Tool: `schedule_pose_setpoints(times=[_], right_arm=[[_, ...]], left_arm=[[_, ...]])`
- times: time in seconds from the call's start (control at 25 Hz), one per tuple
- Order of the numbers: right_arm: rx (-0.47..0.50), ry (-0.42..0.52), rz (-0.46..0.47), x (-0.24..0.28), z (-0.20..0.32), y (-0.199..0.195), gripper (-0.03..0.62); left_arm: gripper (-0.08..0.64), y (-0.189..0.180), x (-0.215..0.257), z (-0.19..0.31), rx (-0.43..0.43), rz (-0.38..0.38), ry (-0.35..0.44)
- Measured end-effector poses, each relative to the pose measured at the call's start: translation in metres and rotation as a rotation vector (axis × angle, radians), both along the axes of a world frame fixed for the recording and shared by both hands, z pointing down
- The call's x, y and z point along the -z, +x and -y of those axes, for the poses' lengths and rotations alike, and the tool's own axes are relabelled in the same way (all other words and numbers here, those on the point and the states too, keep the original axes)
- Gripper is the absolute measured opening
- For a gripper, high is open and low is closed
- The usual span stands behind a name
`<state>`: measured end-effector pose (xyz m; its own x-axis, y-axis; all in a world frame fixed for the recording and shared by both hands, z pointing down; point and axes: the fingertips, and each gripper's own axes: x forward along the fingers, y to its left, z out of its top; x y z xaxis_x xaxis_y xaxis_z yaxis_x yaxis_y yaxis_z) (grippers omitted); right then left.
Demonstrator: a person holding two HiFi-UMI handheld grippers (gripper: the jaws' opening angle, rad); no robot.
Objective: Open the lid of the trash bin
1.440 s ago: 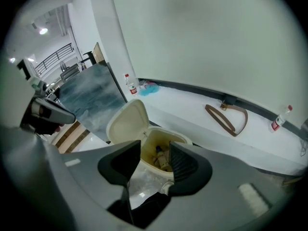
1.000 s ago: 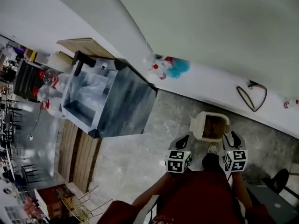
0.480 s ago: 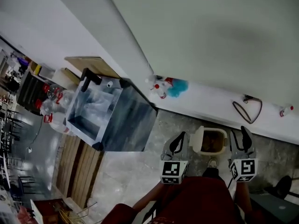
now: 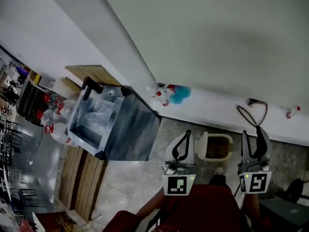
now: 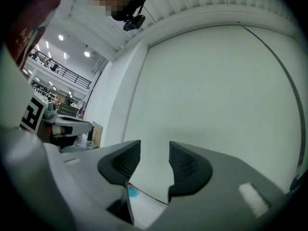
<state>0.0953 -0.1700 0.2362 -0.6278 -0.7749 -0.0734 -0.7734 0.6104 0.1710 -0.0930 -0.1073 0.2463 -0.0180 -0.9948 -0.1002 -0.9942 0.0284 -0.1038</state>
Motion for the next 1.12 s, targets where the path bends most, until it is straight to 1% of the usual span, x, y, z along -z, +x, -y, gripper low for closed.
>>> schedule_pose_setpoints(times=[0.04,0.12,0.16,0.28,0.32,0.48,0.56,0.64,0.88,0.92,1.0,1.12], right_arm=[[0.001,0.008,-0.004,0.001,-0.001,0.000,0.184],[0.004,0.013,-0.010,0.000,-0.002,-0.001,0.184],[0.005,0.013,-0.012,-0.001,-0.003,-0.001,0.184],[0.007,0.007,-0.016,-0.003,-0.002,-0.002,0.183],[0.008,0.005,-0.017,-0.005,-0.002,-0.001,0.177],[0.008,-0.003,-0.031,-0.010,-0.002,0.001,0.139],[0.013,-0.009,-0.023,-0.011,-0.002,0.001,0.119],[0.015,-0.010,-0.020,-0.010,-0.003,0.001,0.104],[0.019,-0.003,-0.017,-0.009,-0.004,-0.002,0.018],[0.018,-0.005,-0.016,-0.009,-0.005,-0.002,0.004],[0.016,-0.017,-0.013,-0.010,-0.005,-0.002,0.000],[0.022,-0.014,-0.028,-0.012,-0.004,-0.002,0.000]], left_arm=[[0.005,0.002,0.002,0.000,-0.003,0.014,0.000],[0.005,0.005,0.004,0.000,-0.015,0.075,-0.016],[0.005,0.005,0.004,-0.001,-0.015,0.081,-0.015],[0.005,0.003,0.006,0.000,0.006,0.001,0.015],[0.005,0.003,0.006,0.000,0.008,-0.008,0.018],[0.005,0.008,0.003,0.001,0.002,0.010,0.007],[0.005,0.010,0.002,0.002,-0.002,0.004,0.010],[0.005,0.012,0.000,0.002,-0.003,-0.020,0.009],[0.005,0.012,-0.005,0.003,-0.004,-0.054,0.000],[0.005,0.013,-0.005,0.003,-0.006,-0.048,0.000],[0.005,0.014,-0.005,0.002,-0.011,-0.029,-0.002],[0.005,0.015,-0.005,0.005,-0.008,-0.044,0.002]])
